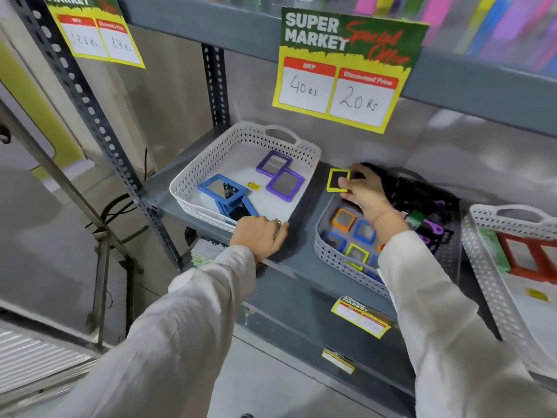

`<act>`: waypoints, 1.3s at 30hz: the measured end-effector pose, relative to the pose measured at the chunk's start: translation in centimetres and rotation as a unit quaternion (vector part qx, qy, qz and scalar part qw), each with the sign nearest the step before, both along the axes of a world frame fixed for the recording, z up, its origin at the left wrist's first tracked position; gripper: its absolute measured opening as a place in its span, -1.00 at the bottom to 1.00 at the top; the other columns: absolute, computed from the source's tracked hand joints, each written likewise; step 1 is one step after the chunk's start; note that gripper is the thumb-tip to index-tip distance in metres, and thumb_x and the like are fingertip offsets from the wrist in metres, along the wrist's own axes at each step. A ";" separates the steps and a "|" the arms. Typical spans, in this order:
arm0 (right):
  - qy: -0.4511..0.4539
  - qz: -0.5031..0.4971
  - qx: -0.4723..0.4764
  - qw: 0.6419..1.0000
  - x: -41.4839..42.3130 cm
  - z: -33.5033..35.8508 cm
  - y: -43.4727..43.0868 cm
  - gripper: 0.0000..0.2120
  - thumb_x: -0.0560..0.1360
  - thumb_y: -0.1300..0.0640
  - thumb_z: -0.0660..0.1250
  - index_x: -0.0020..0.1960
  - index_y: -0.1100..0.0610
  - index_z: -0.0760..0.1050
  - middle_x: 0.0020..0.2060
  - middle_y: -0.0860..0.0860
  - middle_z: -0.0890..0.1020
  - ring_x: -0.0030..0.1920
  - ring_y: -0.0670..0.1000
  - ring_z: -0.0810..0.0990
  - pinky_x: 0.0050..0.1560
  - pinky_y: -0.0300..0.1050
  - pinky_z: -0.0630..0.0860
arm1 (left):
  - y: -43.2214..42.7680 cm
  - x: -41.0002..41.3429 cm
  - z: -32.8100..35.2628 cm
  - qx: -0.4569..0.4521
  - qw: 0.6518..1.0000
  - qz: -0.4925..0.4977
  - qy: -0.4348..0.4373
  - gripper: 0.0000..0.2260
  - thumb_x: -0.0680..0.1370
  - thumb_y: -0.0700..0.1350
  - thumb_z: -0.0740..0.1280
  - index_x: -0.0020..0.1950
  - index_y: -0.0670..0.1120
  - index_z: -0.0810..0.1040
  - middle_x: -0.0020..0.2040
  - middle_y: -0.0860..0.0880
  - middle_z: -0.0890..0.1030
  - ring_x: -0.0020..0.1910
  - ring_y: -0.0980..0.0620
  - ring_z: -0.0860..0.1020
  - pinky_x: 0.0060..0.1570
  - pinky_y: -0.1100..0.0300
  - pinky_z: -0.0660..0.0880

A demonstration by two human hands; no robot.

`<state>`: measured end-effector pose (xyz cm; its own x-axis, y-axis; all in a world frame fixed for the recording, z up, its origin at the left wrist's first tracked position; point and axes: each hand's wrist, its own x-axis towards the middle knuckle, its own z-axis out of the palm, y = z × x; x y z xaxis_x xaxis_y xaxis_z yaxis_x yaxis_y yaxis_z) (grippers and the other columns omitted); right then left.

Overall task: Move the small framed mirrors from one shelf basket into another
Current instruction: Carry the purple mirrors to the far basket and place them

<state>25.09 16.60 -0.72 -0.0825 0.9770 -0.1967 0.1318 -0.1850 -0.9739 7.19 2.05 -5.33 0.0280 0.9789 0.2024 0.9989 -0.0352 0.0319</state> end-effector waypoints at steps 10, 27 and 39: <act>-0.135 -0.041 -0.015 0.990 10.0 0.0 -4.1 -0.67 0.48 0.34 0.36 0.23 0.23 0.46 -0.22 0.11 0.56 -0.40 -0.08 0.58 -0.48 -0.39 0.54 | -0.4 0.3 0.1 0.017 1.000 0.006 0.009 -0.43 0.48 0.14 -0.31 -0.33 -0.09 0.39 -0.43 -0.08 0.40 -0.38 -0.14 0.55 -0.39 0.18 0.22; -0.387 0.030 -0.151 0.909 15.0 -2.4 -8.2 -0.76 0.40 0.39 0.42 0.03 0.30 0.46 -0.19 0.23 0.61 -0.31 0.10 0.60 -0.03 0.13 0.63 | -0.4 0.4 0.5 -0.009 0.998 0.018 0.064 -0.55 0.63 0.06 0.00 -0.15 -0.15 0.57 -0.34 -0.08 0.45 -0.39 -0.06 0.38 -0.42 0.21 0.14; -0.400 0.019 -0.159 0.902 14.8 -2.5 -8.5 -0.85 0.45 0.39 0.37 -0.07 0.29 0.41 -0.40 0.13 0.51 -0.38 0.04 0.53 0.14 0.13 0.57 | -0.3 0.3 0.2 -0.017 0.998 0.016 0.055 -0.55 0.63 0.07 -0.02 -0.14 -0.14 0.56 -0.34 -0.07 0.46 -0.39 -0.05 0.41 -0.35 0.20 0.28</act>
